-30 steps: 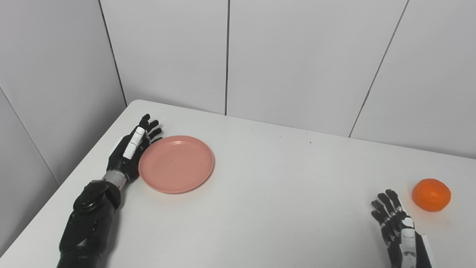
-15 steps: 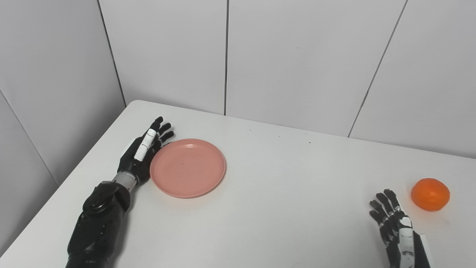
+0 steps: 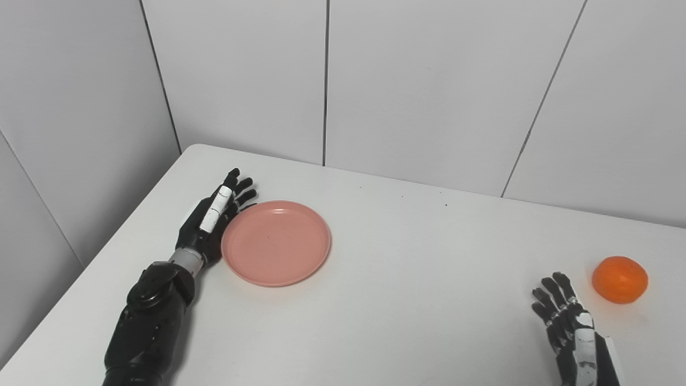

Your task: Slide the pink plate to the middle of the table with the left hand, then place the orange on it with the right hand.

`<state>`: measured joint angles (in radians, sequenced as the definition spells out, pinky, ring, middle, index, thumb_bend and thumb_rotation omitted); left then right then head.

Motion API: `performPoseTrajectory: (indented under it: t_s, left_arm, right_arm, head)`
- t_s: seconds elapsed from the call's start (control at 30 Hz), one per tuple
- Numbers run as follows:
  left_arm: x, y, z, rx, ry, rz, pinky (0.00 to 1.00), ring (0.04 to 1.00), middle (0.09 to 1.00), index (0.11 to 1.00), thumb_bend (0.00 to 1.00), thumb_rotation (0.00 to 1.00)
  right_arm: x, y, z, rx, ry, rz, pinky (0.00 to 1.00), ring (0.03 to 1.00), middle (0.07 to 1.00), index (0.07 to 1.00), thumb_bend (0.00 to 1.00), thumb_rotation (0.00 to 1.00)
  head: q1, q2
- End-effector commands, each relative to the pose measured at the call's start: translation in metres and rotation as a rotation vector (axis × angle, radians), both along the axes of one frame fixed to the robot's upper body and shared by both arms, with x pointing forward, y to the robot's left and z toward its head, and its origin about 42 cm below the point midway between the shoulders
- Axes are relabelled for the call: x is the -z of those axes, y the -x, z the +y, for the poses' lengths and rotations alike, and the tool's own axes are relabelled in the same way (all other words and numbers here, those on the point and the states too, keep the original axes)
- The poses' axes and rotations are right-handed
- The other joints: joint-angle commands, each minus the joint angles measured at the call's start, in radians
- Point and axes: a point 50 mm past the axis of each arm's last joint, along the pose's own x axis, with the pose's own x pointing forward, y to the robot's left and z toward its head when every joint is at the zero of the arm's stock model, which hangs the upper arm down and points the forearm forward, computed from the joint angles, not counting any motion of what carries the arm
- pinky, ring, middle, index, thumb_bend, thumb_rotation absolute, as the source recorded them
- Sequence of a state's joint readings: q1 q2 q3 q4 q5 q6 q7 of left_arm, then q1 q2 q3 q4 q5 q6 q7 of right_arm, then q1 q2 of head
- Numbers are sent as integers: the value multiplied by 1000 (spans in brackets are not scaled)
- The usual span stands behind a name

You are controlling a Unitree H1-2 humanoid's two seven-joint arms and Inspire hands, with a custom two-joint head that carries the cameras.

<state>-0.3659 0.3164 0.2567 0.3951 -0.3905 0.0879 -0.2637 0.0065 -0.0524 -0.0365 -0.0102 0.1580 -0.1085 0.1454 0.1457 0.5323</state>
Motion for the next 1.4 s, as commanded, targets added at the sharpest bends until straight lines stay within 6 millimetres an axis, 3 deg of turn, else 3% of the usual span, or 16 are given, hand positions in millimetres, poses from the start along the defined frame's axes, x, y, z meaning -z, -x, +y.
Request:
performPoseTrajectory:
  t_s: [0.0,1.07,1.37]
  left_arm:
    - [-4,-3,-7,6,0,-5,872,932,940,1000,850,705]
    - [9,-2,-33,36,28,32,820,908,921,1000,871,702]
    - [12,-2,-39,48,45,34,850,910,912,1000,859,689]
  right_arm:
    - [46,31,12,4,-47,181,925,906,930,935,832,1000]
    - [43,32,15,-10,-43,180,926,909,935,941,812,1000]
    - [43,32,15,-10,-46,182,929,909,934,941,813,1000]
  head:
    - [0,1]
    - [-11,11]
    - [-13,14]
